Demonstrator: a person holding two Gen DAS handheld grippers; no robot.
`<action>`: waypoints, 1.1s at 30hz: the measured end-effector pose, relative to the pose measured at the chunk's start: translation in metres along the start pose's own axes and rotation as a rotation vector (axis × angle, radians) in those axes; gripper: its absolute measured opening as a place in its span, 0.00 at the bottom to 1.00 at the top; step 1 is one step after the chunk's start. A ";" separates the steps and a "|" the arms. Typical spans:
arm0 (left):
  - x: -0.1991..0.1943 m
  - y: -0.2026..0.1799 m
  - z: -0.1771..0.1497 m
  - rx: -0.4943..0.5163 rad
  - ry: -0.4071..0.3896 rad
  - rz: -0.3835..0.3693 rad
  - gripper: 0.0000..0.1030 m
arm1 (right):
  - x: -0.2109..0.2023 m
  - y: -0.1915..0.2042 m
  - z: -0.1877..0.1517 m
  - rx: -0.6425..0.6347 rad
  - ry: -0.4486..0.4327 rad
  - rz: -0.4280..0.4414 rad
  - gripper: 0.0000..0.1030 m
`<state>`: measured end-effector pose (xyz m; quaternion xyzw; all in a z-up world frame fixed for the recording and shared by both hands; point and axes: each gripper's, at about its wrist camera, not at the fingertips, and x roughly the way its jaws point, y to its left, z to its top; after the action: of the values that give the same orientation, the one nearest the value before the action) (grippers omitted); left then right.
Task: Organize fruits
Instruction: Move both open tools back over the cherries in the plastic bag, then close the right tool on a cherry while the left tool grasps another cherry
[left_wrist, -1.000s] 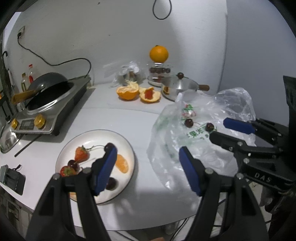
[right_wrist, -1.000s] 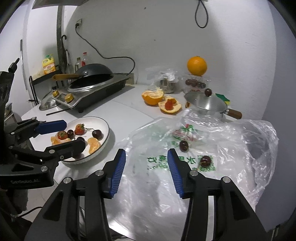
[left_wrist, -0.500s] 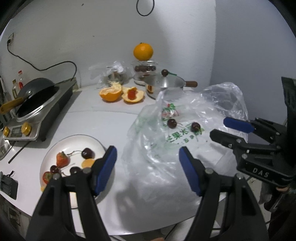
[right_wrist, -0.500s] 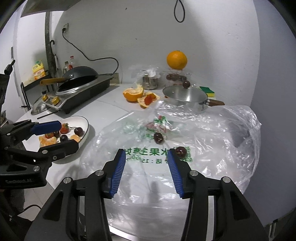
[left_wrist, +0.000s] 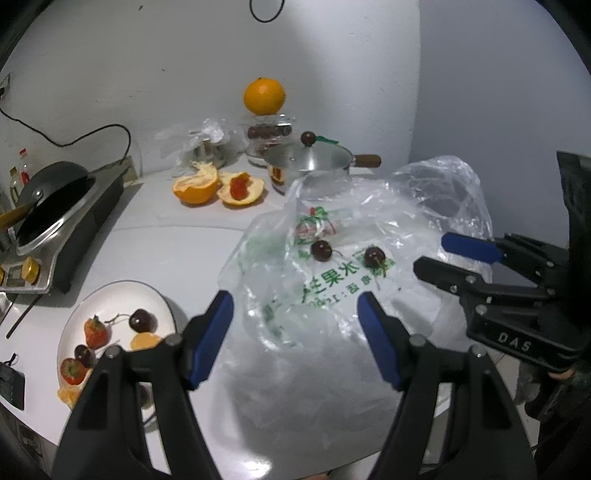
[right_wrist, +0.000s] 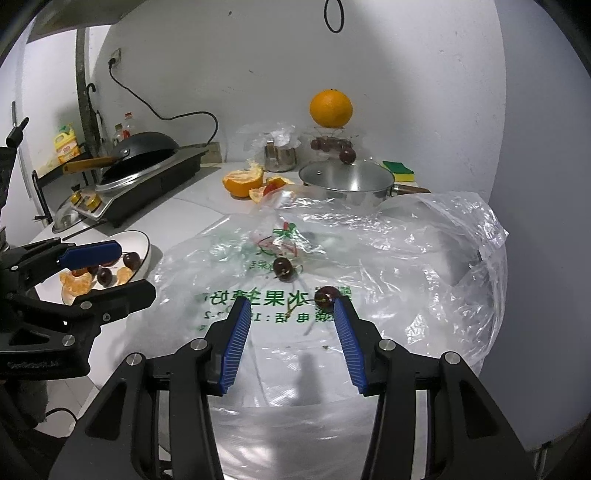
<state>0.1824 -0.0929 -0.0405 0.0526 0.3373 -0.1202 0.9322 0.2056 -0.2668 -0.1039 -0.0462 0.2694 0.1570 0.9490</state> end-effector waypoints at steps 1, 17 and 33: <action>0.002 -0.001 0.001 0.001 -0.001 0.000 0.69 | 0.002 -0.002 0.000 0.001 0.002 0.000 0.48; 0.045 -0.002 0.013 -0.013 0.039 -0.021 0.69 | 0.042 -0.025 0.005 -0.017 0.069 -0.008 0.48; 0.073 0.004 0.016 -0.002 0.062 -0.076 0.69 | 0.084 -0.017 0.003 -0.102 0.202 -0.067 0.47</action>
<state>0.2473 -0.1057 -0.0752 0.0425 0.3678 -0.1537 0.9161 0.2810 -0.2596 -0.1453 -0.1189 0.3535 0.1333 0.9182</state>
